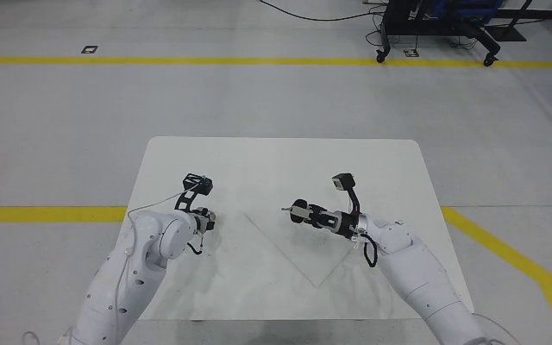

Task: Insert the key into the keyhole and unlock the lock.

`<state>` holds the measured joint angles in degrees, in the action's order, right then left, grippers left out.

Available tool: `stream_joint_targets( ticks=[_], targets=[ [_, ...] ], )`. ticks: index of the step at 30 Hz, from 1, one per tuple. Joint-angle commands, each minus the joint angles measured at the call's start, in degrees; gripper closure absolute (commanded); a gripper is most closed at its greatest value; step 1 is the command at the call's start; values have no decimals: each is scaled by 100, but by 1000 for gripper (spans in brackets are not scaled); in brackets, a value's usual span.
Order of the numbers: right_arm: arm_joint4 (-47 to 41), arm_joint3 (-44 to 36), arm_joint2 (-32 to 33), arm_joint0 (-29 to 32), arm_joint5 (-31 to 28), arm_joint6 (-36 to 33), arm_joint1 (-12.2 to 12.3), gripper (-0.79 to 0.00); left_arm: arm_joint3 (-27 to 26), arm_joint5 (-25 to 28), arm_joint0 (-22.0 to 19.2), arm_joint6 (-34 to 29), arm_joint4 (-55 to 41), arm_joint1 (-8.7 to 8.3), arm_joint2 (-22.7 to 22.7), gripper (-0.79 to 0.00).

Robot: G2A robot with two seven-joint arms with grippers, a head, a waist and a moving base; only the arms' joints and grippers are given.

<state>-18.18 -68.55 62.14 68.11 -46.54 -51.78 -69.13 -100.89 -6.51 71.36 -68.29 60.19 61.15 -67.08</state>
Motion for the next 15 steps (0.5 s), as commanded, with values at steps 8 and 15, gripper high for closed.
stream_joint_targets(
  ticks=[8, 15],
  targets=[
    [0, 0, 0, 0, 0, 0, 0, 0, 2, -41, -85, -49, 8, 30, 27, -123],
    [0, 0, 0, 0, 0, 0, 0, 0, 66, -27, -166, -95, 30, 57, 87, -219]
  ],
)
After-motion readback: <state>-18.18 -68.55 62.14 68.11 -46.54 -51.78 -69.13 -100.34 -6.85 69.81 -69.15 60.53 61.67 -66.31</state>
